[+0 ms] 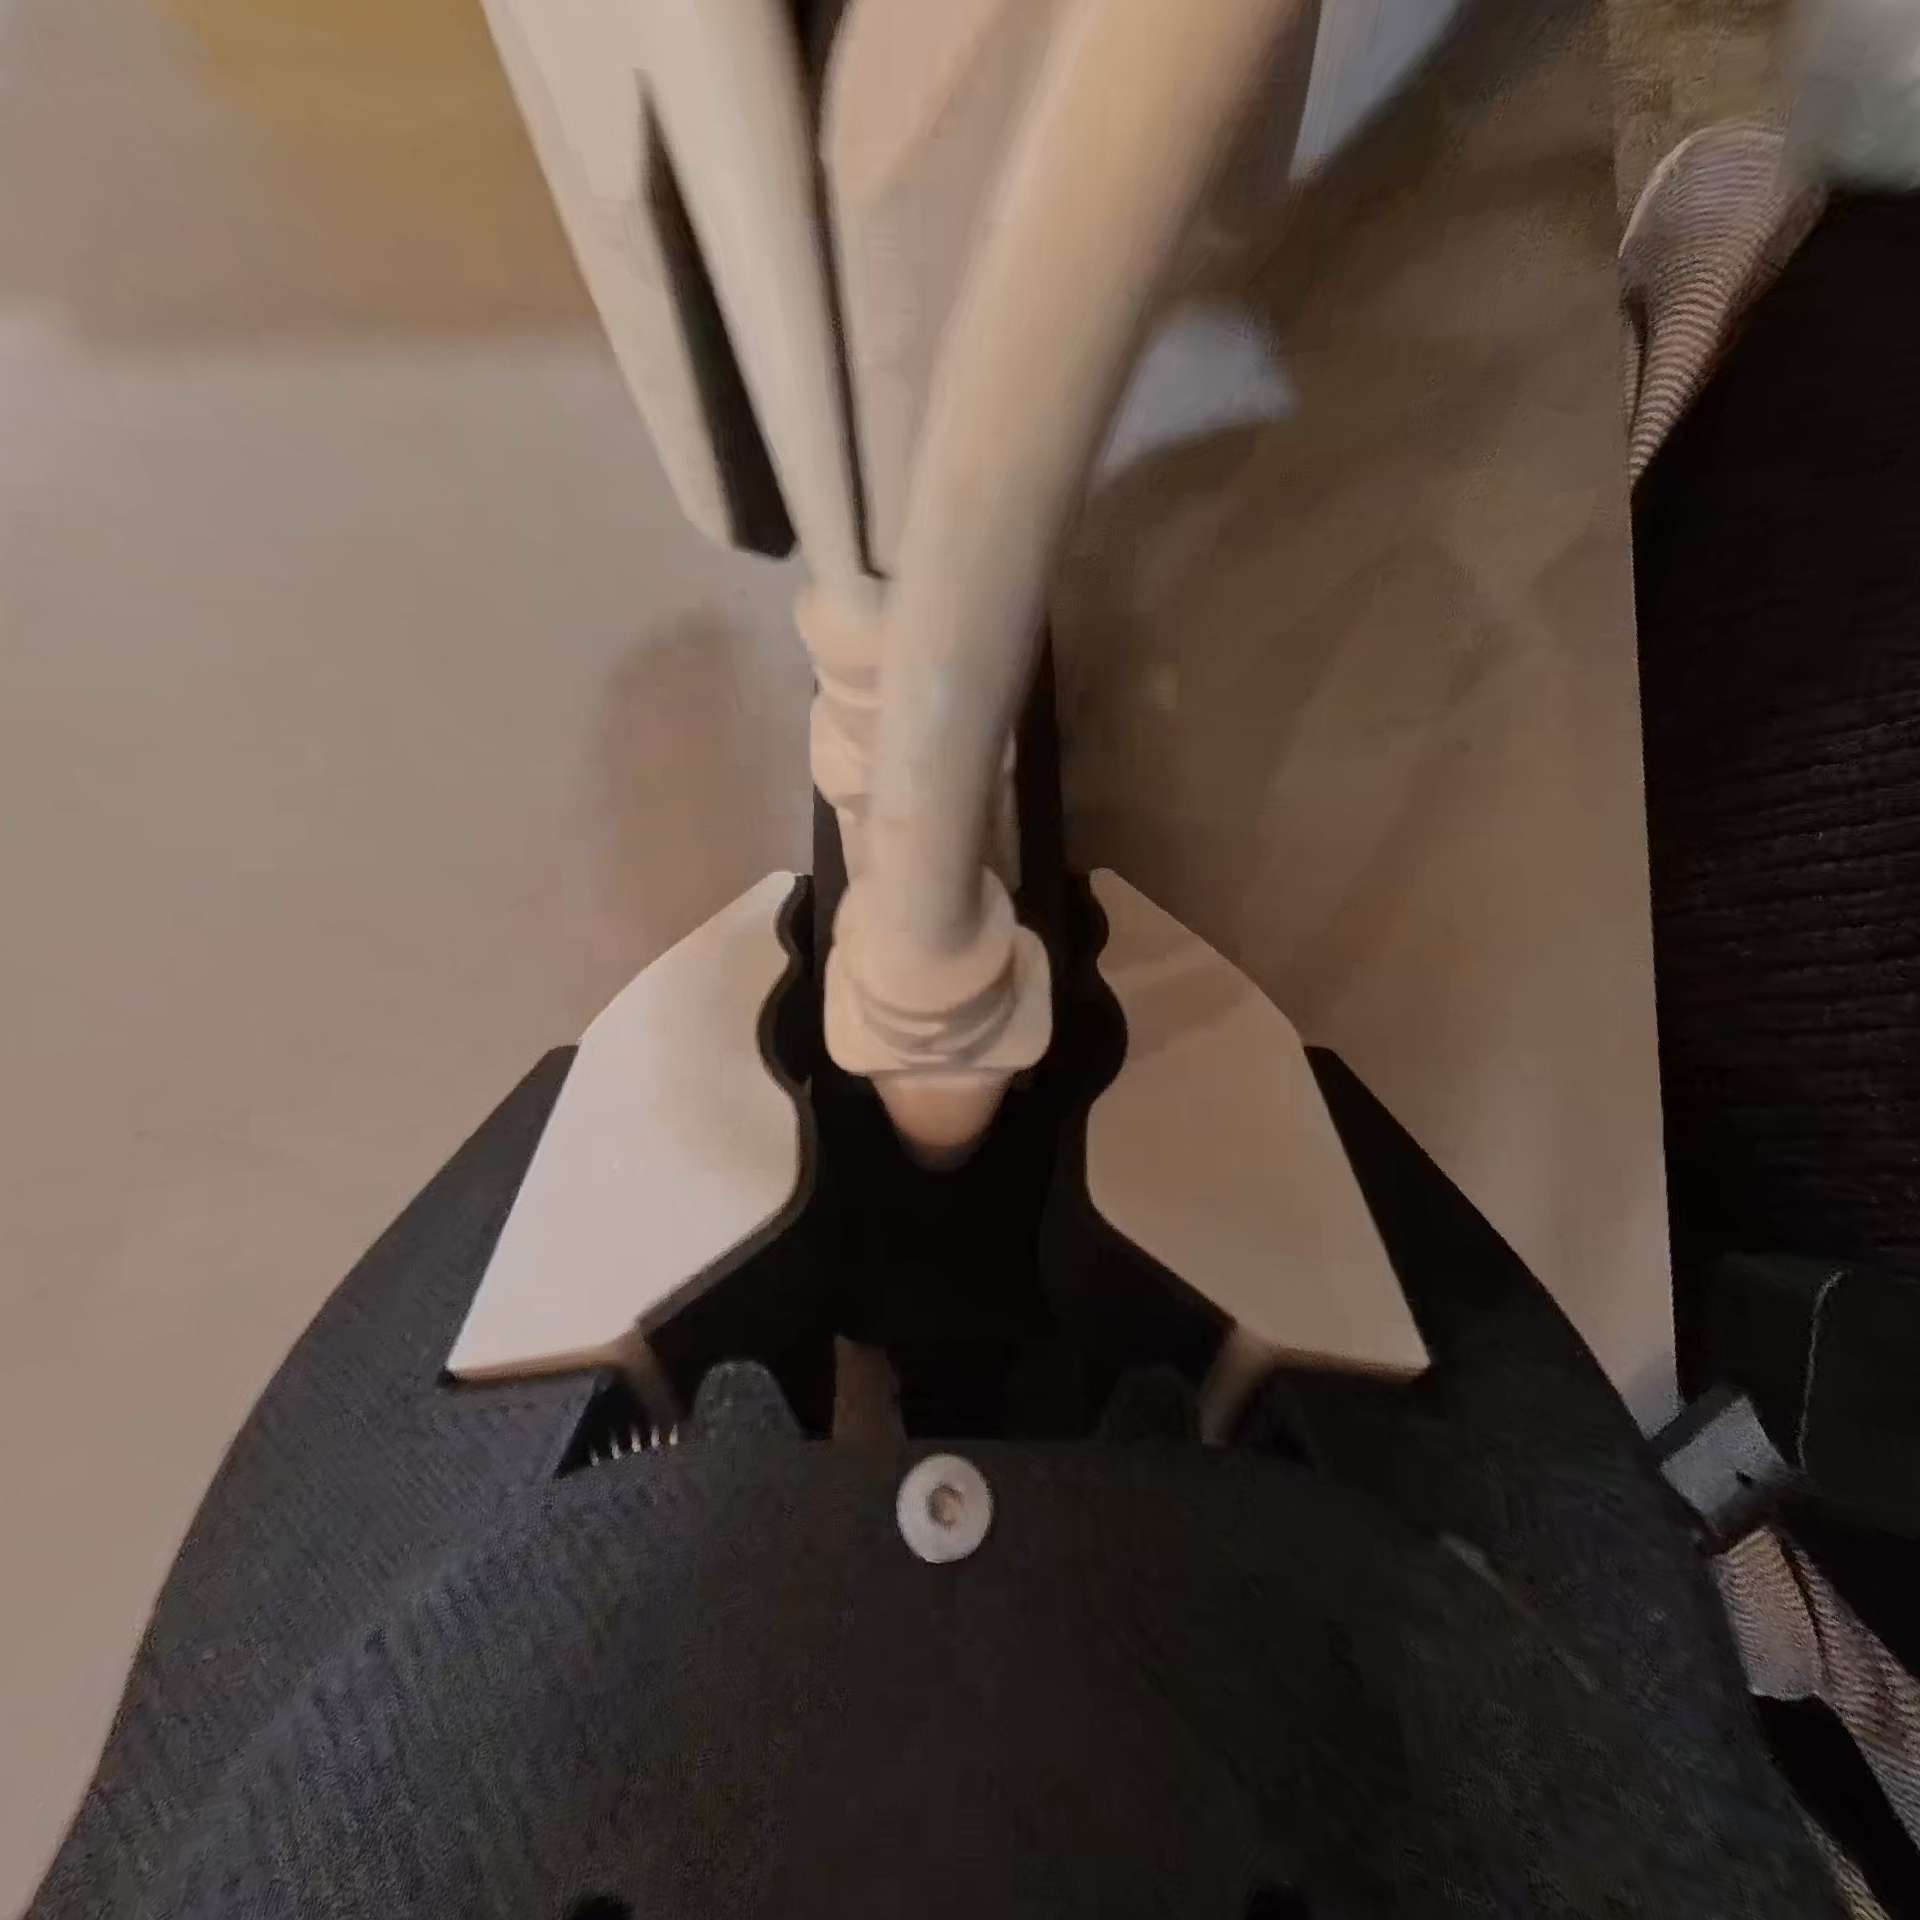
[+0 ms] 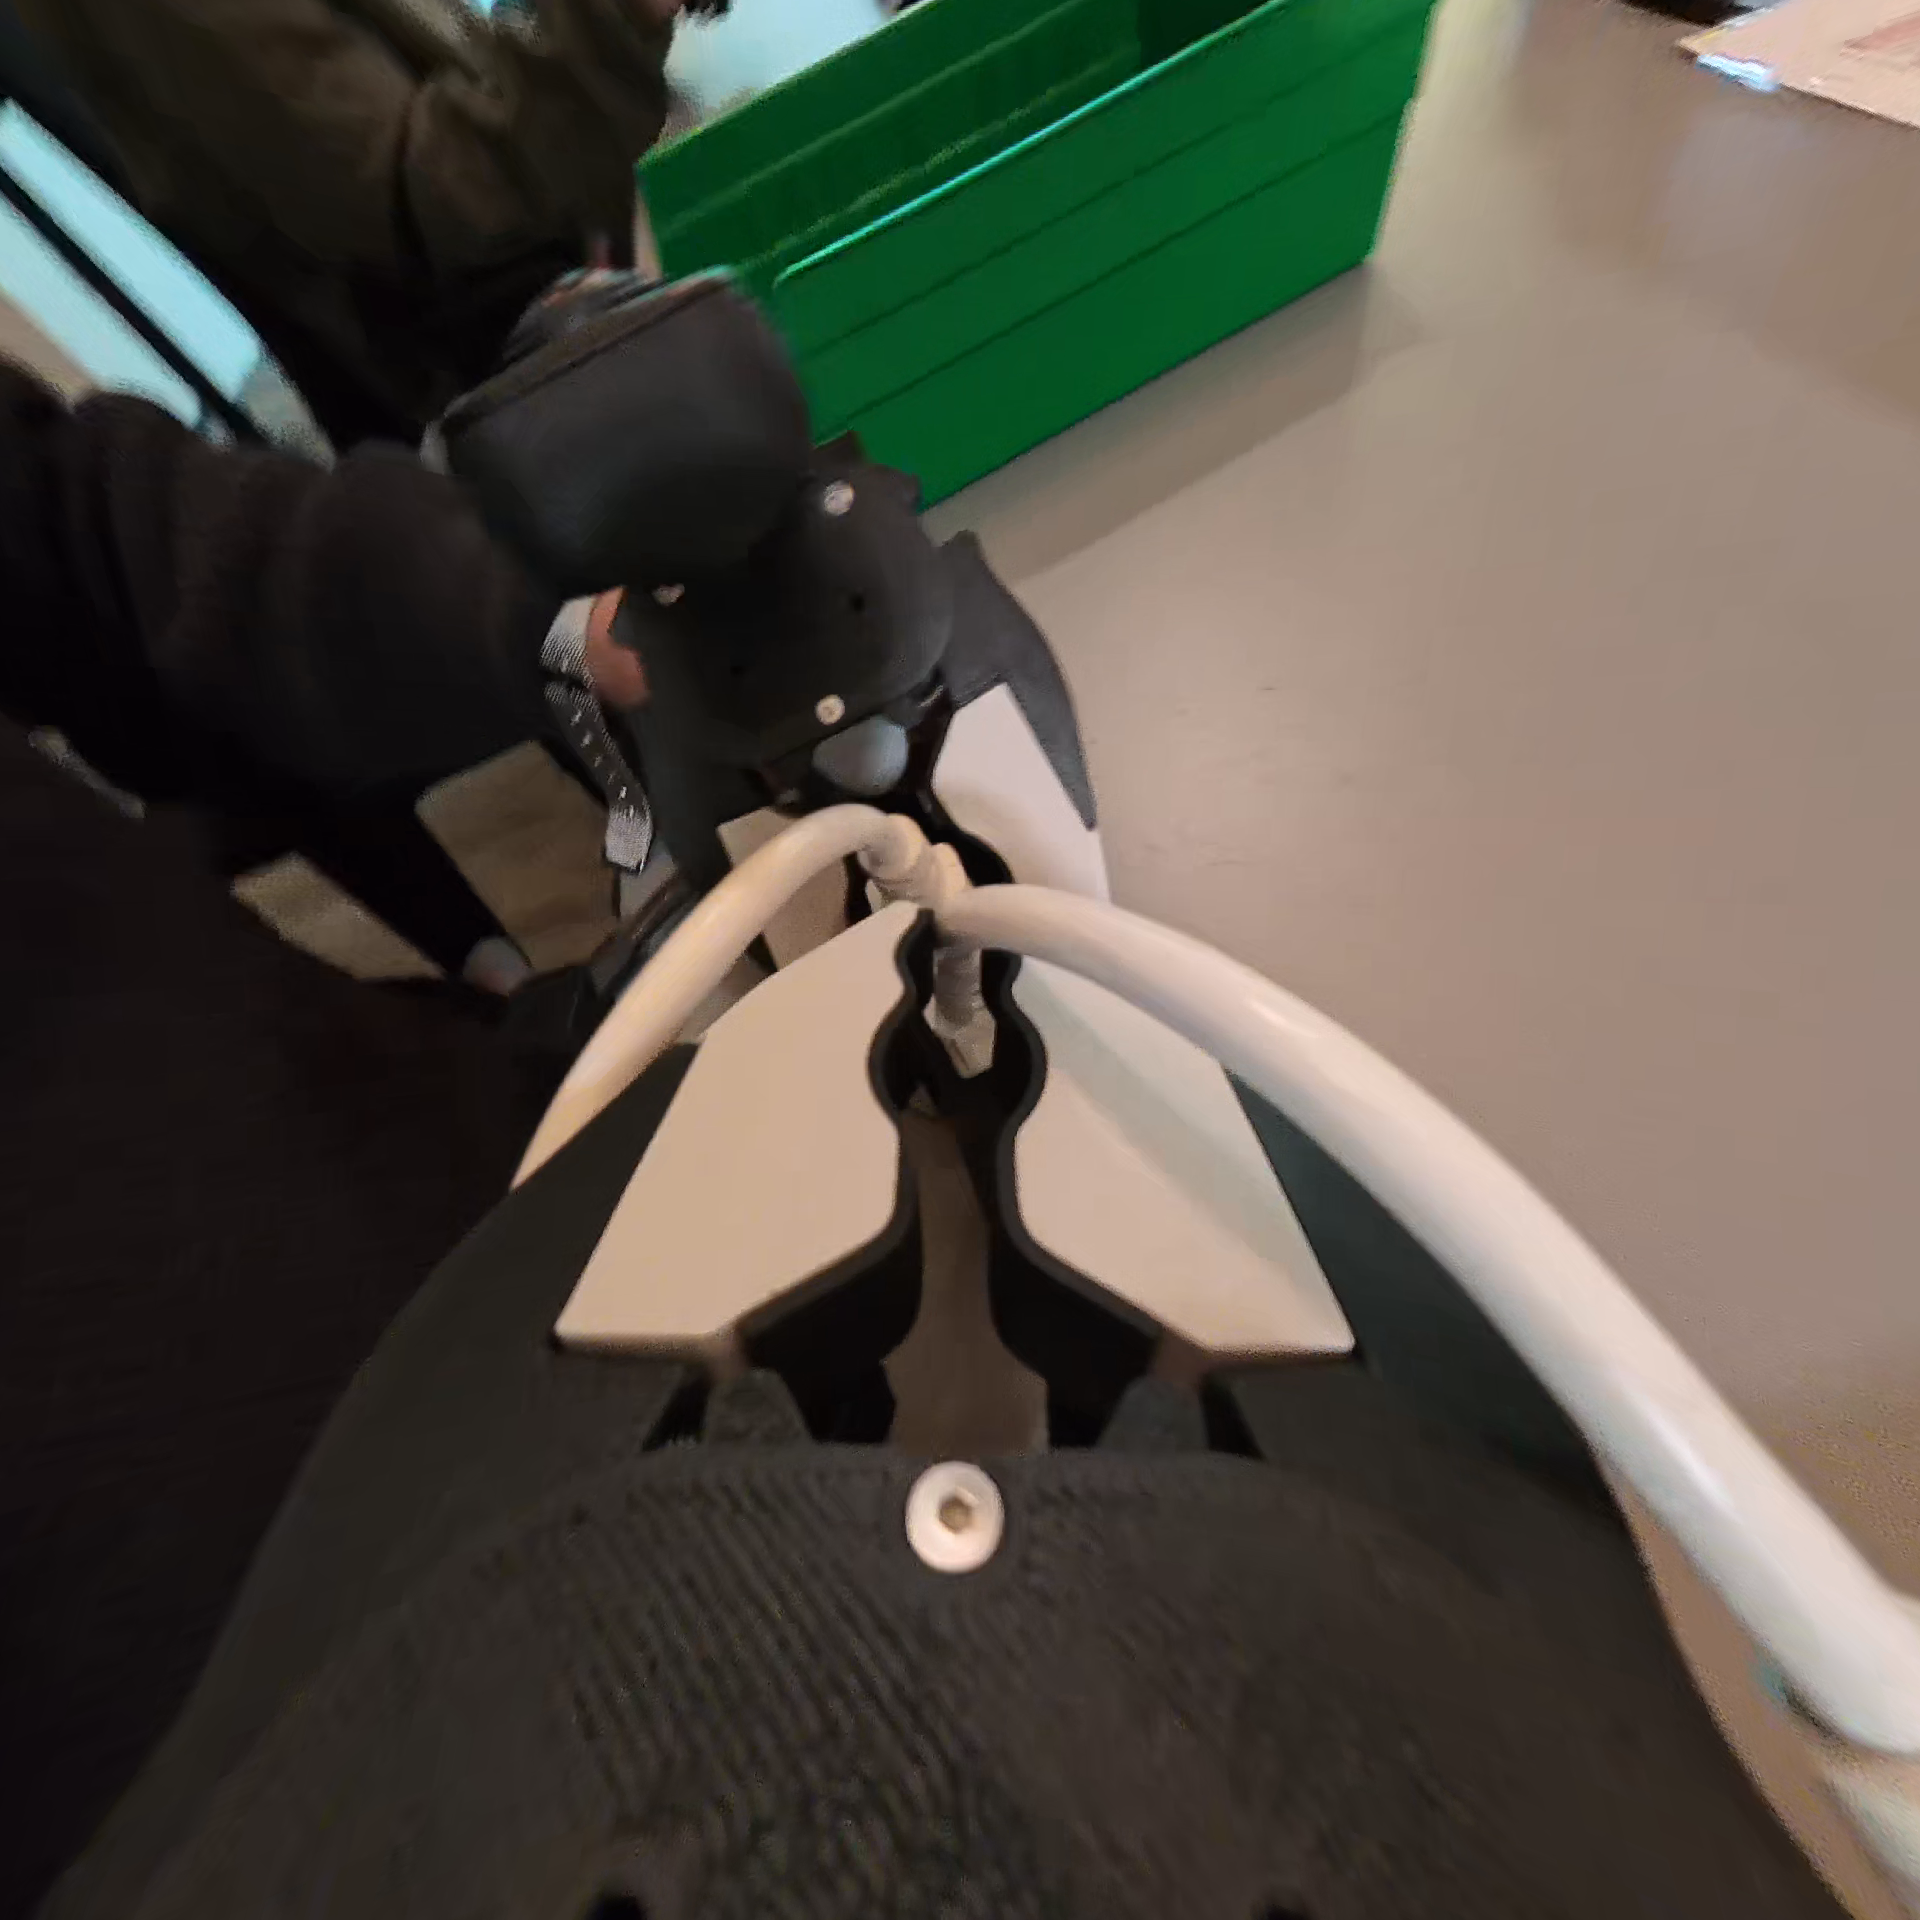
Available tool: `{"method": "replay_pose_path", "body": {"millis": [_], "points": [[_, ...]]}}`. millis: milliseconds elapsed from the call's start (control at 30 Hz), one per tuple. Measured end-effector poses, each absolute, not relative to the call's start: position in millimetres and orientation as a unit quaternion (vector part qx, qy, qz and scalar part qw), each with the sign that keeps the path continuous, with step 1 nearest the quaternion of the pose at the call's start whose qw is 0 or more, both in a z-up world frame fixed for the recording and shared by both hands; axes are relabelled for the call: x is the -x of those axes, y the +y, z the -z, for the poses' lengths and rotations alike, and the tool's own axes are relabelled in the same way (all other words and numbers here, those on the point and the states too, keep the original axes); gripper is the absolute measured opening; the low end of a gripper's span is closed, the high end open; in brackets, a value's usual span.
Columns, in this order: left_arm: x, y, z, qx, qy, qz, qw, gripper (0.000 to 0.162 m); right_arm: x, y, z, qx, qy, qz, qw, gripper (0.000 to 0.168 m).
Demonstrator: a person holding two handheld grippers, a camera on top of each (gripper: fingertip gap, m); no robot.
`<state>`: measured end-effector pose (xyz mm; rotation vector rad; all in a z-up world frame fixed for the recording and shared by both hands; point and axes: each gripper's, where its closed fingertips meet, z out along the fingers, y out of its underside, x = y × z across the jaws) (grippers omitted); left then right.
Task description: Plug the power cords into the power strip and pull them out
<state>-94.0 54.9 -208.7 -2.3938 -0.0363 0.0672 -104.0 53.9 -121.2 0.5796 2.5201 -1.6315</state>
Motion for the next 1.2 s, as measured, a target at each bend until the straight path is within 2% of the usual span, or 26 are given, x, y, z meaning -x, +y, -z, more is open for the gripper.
{"method": "replay_pose_path", "body": {"millis": [167,400,500,600,633,700,833,967,1133,1200], "points": [[95.6,55.6,206.6,0.927,-0.012,-0.045,0.372,0.051,92.6,58.5,119.1,-0.150,0.837,0.525,0.035,0.009],[90.4,55.5,210.0,0.933,-0.016,-0.013,0.360,0.051,107.5,53.8,119.6,-0.237,0.793,0.554,0.091,0.008],[90.8,55.3,209.9,0.933,-0.017,-0.013,0.360,0.051,108.8,53.2,120.3,-0.232,0.798,0.550,0.080,0.009],[92.3,55.0,209.0,0.932,-0.020,-0.017,0.362,0.051,101.7,60.8,121.2,-0.223,0.809,0.532,0.114,0.010],[94.3,53.8,208.7,0.931,-0.026,-0.024,0.362,0.051,100.6,68.4,120.5,-0.225,0.812,0.525,0.118,0.000],[96.3,50.0,208.4,0.931,-0.037,-0.027,0.362,0.050,99.3,84.2,109.4,-0.230,0.803,0.538,0.113,0.014],[96.3,48.9,208.0,0.931,-0.037,-0.027,0.362,0.049,94.1,91.6,67.4,-0.208,0.769,0.603,0.044,0.018],[94.6,48.3,202.2,0.924,-0.025,-0.038,0.379,0.048,86.3,67.5,73.6,-0.142,0.839,0.523,-0.047,0.041],[92.1,36.0,196.6,0.916,-0.039,-0.026,0.397,0.050,79.2,34.2,86.2,-0.095,0.877,0.469,-0.048,0.029],[91.3,31.2,197.3,0.917,-0.041,-0.025,0.396,0.046,83.5,29.1,92.2,-0.071,0.894,0.435,-0.084,0.029]]}}
